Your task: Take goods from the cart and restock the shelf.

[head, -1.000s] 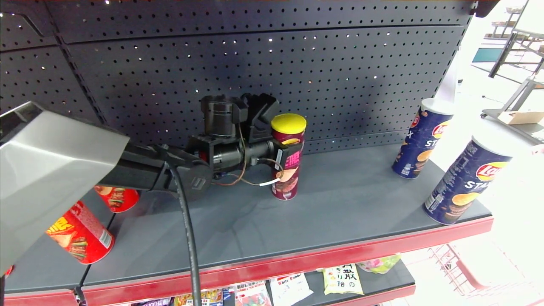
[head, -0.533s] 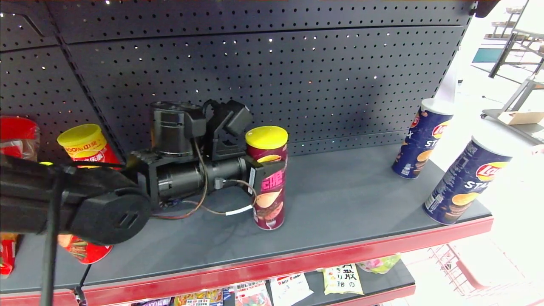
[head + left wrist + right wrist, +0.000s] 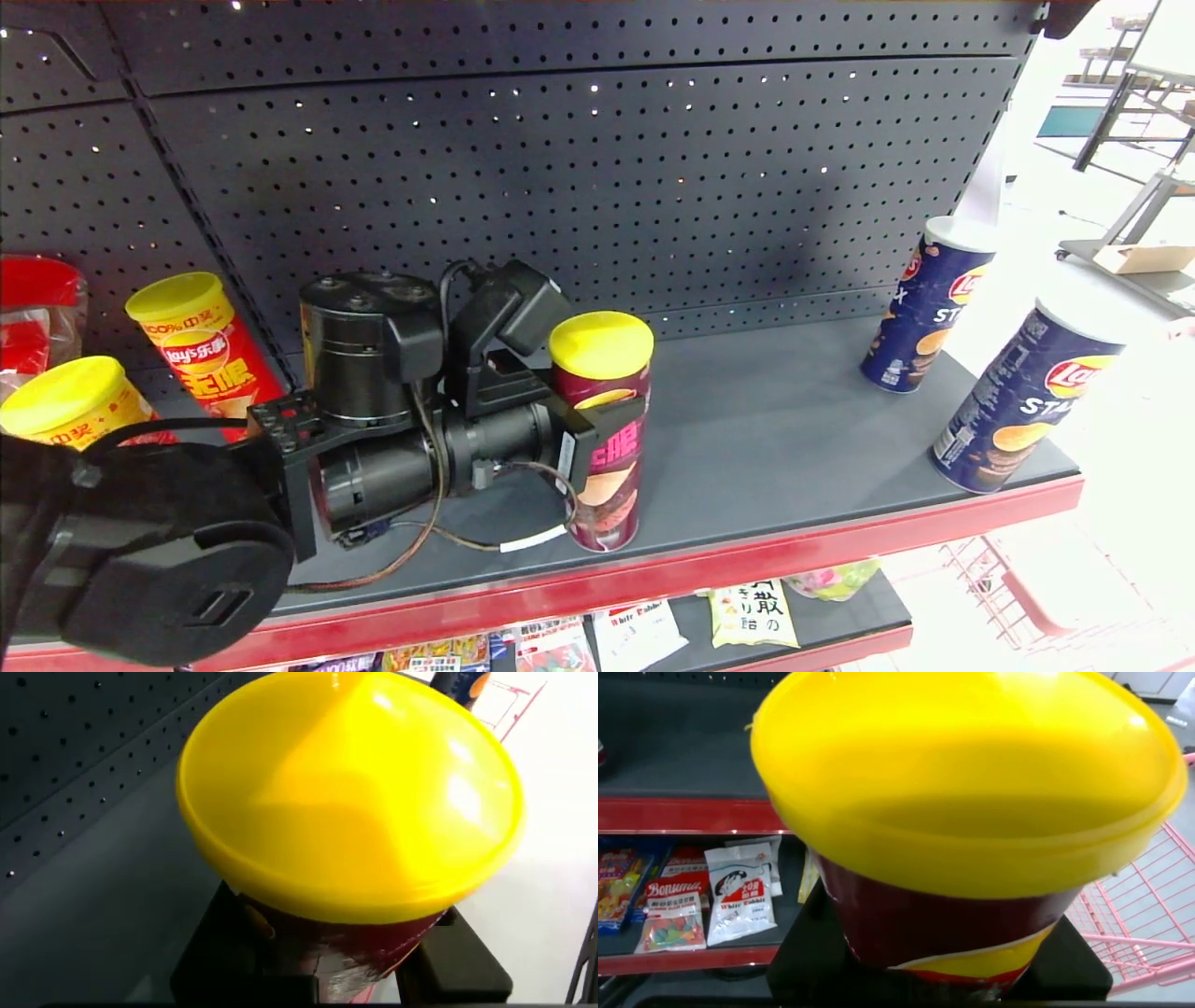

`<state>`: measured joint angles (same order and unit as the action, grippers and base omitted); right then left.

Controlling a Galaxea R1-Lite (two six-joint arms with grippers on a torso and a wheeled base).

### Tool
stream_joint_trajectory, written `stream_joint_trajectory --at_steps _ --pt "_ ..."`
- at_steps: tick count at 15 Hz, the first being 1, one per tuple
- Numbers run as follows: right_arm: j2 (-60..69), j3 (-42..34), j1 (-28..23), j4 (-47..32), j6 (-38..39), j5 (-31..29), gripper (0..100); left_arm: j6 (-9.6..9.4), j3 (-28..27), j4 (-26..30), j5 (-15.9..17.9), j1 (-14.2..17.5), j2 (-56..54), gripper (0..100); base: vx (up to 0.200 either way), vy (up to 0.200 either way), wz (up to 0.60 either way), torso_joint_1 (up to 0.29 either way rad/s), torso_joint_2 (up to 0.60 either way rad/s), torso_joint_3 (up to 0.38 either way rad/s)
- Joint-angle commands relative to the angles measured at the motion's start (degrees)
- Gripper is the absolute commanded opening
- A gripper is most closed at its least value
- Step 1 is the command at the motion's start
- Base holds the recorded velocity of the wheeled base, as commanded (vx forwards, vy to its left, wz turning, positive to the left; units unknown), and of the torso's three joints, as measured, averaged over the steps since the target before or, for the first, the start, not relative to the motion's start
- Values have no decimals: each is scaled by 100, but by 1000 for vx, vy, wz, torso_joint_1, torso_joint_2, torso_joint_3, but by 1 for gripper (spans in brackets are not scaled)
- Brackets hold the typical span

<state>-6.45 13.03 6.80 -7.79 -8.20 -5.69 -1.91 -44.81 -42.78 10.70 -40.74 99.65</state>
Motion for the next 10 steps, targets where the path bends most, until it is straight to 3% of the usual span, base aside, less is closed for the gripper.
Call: stream_joint_trajectory --at_steps 1,6,10 --pt "-6 6 5 -3 -6 -2 0 -11 25 6 -16 -4 20 0 0 0 0 0 0 0" --pt "-6 50 -3 6 -6 -2 0 -11 60 -11 -95 -13 116 0 0 0 0 0 0 0" --pt "-6 50 5 -3 3 -2 0 -11 280 -591 -306 -30 222 0 0 0 0 0 0 0"
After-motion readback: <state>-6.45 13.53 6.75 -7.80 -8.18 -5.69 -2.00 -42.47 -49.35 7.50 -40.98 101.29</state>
